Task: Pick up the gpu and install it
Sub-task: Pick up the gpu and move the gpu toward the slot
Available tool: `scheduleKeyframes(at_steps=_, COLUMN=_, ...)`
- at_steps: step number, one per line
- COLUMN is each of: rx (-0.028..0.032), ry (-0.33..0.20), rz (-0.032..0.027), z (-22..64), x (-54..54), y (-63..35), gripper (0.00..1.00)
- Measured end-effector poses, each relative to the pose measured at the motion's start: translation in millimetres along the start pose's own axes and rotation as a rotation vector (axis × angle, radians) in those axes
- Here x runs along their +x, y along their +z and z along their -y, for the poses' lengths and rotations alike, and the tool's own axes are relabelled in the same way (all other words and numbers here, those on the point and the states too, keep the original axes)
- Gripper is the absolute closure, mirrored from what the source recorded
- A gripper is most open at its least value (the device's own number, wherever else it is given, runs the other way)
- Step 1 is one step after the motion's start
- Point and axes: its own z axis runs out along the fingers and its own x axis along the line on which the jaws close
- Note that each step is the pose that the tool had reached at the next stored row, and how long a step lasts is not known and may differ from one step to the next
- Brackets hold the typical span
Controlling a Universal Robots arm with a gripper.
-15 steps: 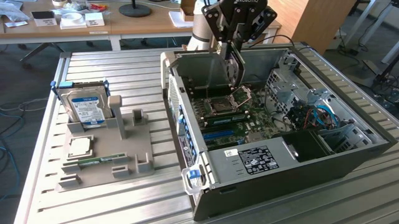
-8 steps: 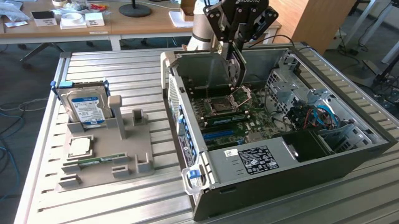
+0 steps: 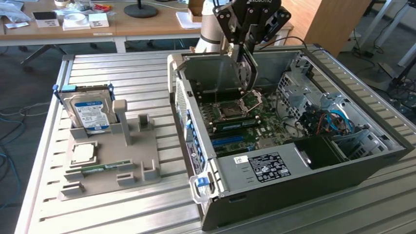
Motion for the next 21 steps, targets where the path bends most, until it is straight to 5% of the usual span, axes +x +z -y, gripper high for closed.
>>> scheduleKeyframes(at_steps=21, rx=0.0, ry=0.0, rz=0.0001, z=-2.0, x=-30.6, y=0.8, gripper=0.73)
